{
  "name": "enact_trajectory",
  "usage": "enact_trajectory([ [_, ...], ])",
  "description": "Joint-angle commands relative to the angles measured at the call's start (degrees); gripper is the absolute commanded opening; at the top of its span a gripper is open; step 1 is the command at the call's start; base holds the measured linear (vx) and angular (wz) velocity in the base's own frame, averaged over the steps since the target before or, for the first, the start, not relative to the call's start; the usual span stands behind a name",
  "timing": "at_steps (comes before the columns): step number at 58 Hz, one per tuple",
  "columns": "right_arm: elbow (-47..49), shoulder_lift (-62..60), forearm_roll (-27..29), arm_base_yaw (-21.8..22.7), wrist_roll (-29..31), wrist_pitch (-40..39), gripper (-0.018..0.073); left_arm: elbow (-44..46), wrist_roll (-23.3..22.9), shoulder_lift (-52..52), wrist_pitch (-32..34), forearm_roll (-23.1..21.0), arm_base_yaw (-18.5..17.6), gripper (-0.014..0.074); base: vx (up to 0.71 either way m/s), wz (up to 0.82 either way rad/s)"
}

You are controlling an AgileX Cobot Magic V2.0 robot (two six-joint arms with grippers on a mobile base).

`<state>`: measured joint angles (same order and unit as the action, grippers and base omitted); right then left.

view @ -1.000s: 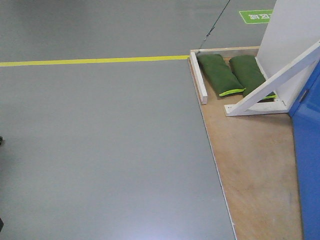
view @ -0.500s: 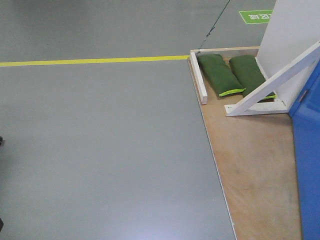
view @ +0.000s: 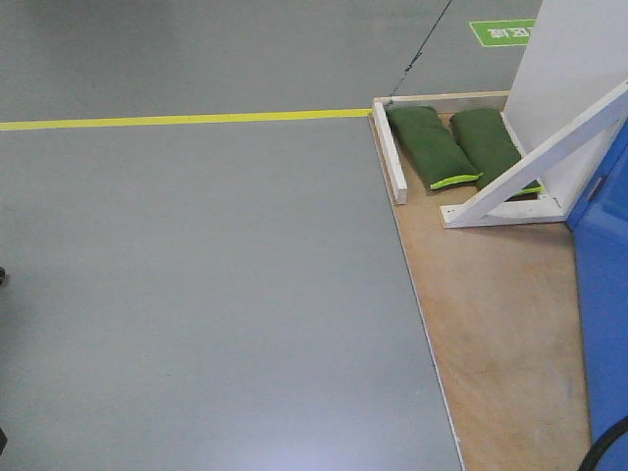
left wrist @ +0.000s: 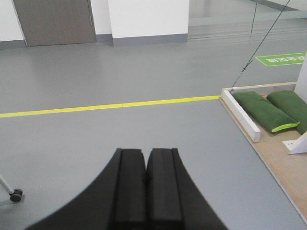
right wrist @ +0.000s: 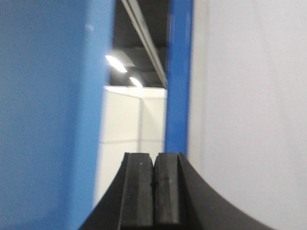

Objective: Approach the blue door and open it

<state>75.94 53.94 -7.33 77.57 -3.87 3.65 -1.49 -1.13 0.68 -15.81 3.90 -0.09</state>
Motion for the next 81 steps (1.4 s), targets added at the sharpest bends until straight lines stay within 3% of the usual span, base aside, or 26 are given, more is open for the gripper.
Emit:
enact_trajectory([
  [1,1.5,2.4,-0.6,4.4,0.5,-4.1,0.0012,1.5,-0.4,0.7,4.9,-0.1,-0.4,0.0073,0.00,0.00],
  [3,1.5,3.3,-0.6,5.9,0.5,-4.1,0.0012,1.5,-0.4,0.7,4.9,-0.1,-0.4,0.0073,0.00,0.00],
  [4,1.5,6.0,-0.6,10.4,0.5,-4.3,0.0012,1.5,-0.4,0.7,4.9,-0.1,-0.4,0.0073,0.00,0.00],
  [13,1.5,10.8,-0.4,13.5,0.5,-8.6,0.0012,1.5,-0.4,0.7,4.9,-0.1,-0.4,0.0073,0.00,0.00],
  [28,1.7,21.6,-0.9,14.0,0.5,-27.3,0.0012,1.5,-0.4,0.7,4.9,-0.1,-0.4,0.0073,0.00,0.00],
  [39,2.3,27.7,-8.1,13.8,0.5,-38.0,0.0012,1.5,-0.4,0.7,4.9,-0.1,-0.4,0.0073,0.00,0.00],
  [50,7.6,32.6,-8.6,13.6,0.5,-36.3,0.0012,1.5,-0.4,0.7,4.9,-0.1,-0.4,0.0073,0.00,0.00],
  [65,17.3,37.8,-7.0,8.9,0.5,-31.6,0.0012,1.5,-0.4,0.7,4.9,-0.1,-0.4,0.0073,0.00,0.00],
  [70,19.8,39.0,-2.7,7.2,0.5,-27.1,0.0012,1.5,-0.4,0.7,4.9,-0.1,-0.4,0.0073,0.00,0.00],
  [75,20.9,39.6,5.9,6.5,0.5,-21.7,0.0012,1.5,-0.4,0.7,4.9,-0.1,-0.4,0.0073,0.00,0.00],
  [81,21.0,40.1,12.5,6.5,0.5,-18.9,0.0012,1.5,-0.4,0.7,4.9,-0.1,-0.4,0.0073,0.00,0.00],
])
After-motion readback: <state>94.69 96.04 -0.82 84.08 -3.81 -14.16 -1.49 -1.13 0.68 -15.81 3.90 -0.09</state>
